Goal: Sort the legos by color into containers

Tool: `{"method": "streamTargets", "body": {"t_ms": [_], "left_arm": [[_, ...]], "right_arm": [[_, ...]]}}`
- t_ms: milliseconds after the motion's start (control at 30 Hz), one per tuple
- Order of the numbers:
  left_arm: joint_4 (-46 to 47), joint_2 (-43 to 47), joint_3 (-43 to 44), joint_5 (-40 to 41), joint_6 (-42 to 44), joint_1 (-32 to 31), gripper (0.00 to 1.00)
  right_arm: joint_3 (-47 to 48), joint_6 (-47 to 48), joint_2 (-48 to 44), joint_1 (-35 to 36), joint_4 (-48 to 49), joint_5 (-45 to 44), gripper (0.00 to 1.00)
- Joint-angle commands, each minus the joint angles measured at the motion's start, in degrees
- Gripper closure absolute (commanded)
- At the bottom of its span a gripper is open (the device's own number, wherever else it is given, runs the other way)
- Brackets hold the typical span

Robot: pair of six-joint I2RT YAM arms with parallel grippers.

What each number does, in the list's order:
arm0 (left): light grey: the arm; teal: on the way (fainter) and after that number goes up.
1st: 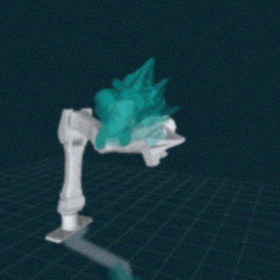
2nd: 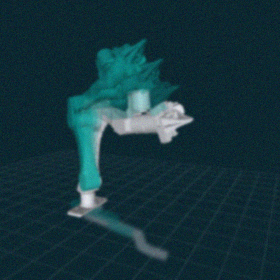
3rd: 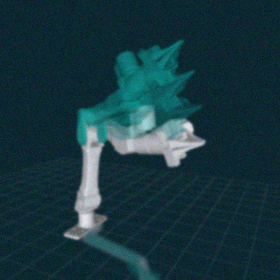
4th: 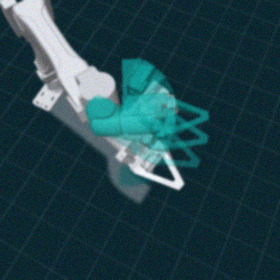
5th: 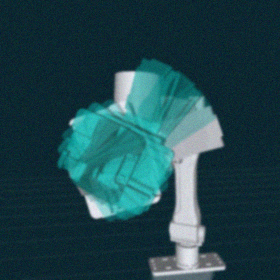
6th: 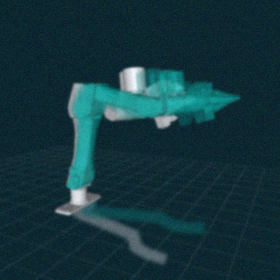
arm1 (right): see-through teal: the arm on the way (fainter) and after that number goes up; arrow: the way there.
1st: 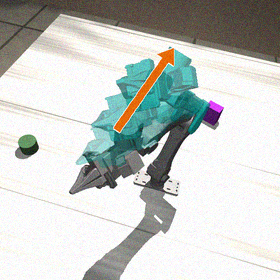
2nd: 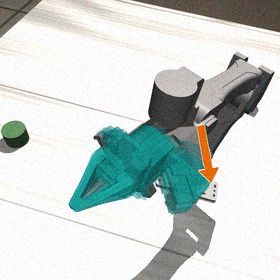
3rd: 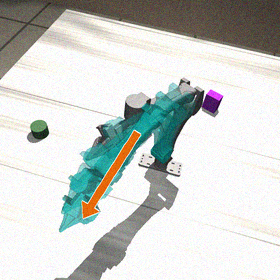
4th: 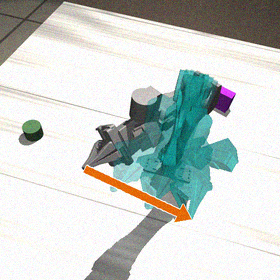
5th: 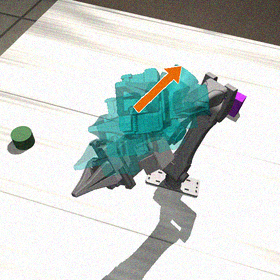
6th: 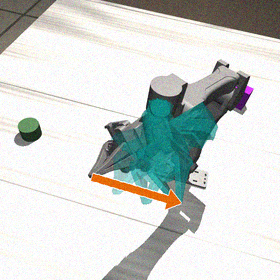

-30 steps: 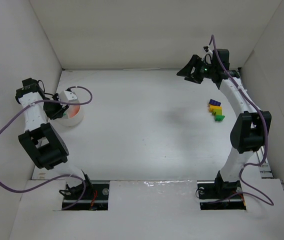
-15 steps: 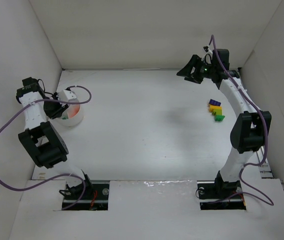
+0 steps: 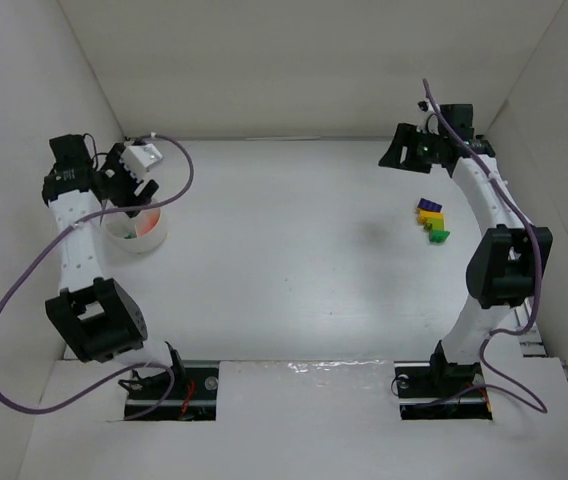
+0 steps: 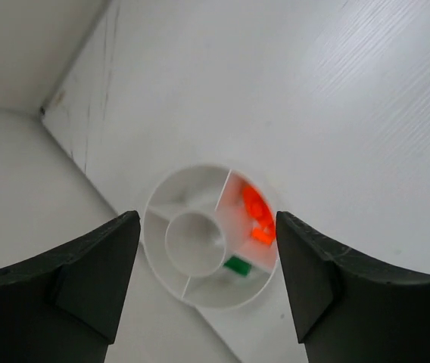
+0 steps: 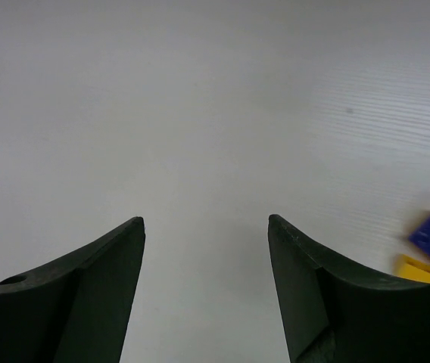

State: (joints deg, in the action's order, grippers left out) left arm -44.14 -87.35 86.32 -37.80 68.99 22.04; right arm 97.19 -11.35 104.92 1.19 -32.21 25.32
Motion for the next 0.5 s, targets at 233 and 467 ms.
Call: {"method": "streamTargets", "body": {"t_ms": [233, 467], "left_arm": [[12.6, 13.1, -11.8, -10.1, -19.6, -17.5, 0.00], [16.7, 16.4, -16.9, -9.5, -25.4, -20.8, 0.00]], "right_arm": [[1.8, 40.0, -1.3, -16.8, -17.3, -5.5, 0.25], [9.5, 38.4, 9.1, -18.1, -25.5, -13.0, 0.22]]}}
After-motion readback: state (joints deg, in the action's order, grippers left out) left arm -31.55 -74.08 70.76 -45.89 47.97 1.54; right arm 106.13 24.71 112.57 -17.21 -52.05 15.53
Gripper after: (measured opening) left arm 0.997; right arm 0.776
